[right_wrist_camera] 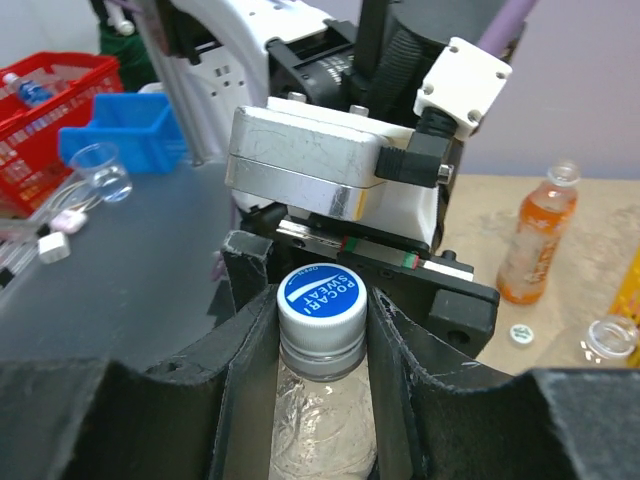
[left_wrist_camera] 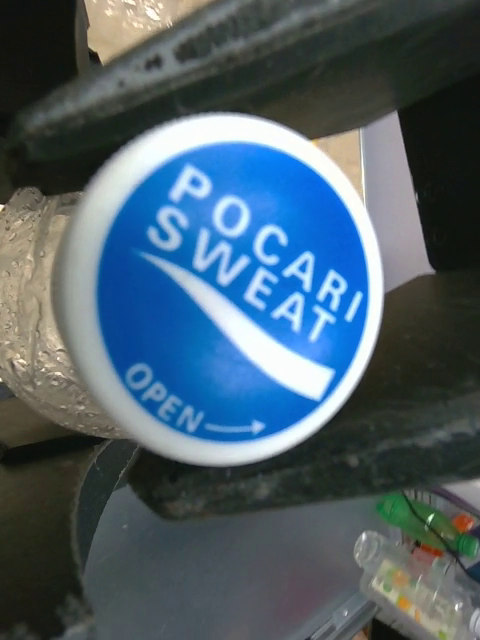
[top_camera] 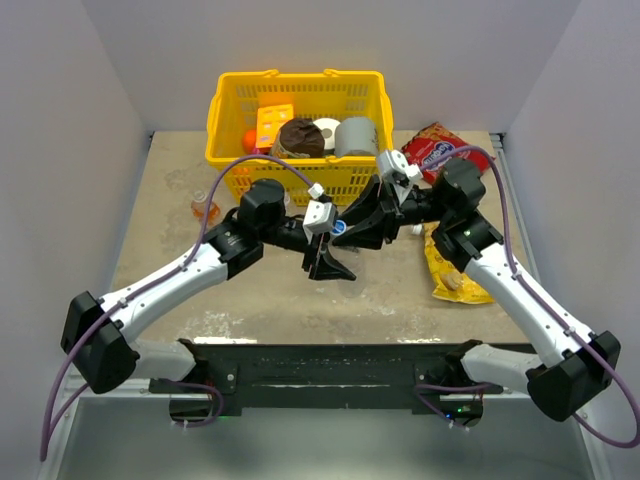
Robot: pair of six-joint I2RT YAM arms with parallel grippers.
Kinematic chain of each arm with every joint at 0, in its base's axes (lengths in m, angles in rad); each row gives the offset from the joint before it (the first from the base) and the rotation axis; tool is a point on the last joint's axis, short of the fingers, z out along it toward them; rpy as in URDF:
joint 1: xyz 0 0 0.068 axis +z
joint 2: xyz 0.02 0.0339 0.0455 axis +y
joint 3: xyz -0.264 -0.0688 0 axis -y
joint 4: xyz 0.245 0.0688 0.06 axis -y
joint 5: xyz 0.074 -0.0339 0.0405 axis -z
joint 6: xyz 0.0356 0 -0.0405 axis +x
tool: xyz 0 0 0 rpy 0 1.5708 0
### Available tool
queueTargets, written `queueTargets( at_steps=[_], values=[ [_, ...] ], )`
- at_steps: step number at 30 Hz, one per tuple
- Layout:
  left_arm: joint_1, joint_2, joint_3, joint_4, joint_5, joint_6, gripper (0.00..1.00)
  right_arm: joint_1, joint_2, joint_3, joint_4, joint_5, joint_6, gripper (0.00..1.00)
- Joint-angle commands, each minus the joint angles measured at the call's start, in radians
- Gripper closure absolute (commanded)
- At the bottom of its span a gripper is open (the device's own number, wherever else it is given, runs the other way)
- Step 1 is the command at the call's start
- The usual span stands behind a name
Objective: Unscrew the bottle caps
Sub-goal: Unscrew the bottle cap from the plastic bottle.
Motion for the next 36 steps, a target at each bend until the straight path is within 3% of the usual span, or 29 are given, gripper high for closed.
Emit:
queueTargets(
  at_steps=[1, 5, 10, 18, 24, 28, 32, 36],
  values=[
    [-0.01, 0.017, 0.052, 0.033, 0.107, 0.007, 0.69, 0.001, 0.004, 0.029, 0.024, -0.158, 0.024, 0.98],
    [-0.01, 0.016, 0.051, 0.026, 0.072, 0.018, 0.7, -0.013, -0.009, 0.024, 0.031, -0.122, 0.027, 0.97],
    [-0.01, 0.009, 0.048, 0.026, 0.012, 0.022, 0.7, -0.016, -0.022, 0.024, 0.022, -0.099, 0.027, 0.62],
    [-0.001, -0.024, 0.034, 0.036, -0.228, -0.001, 0.71, -0.039, -0.075, 0.035, -0.103, 0.05, -0.057, 0.34],
    [0.003, -0.034, 0.029, 0.043, -0.33, -0.021, 0.71, -0.039, -0.127, 0.046, -0.194, 0.337, -0.134, 0.27],
    [0.003, -0.031, 0.028, 0.042, -0.387, -0.034, 0.71, -0.036, -0.134, 0.027, -0.18, 0.397, -0.126, 0.24],
    [0.003, -0.026, 0.029, 0.039, -0.412, -0.036, 0.71, -0.016, -0.141, 0.006, -0.134, 0.454, -0.122, 0.27],
    [0.003, -0.02, 0.031, 0.039, -0.409, -0.036, 0.71, 0.025, -0.124, 0.016, -0.148, 0.483, -0.146, 0.37]
  ],
)
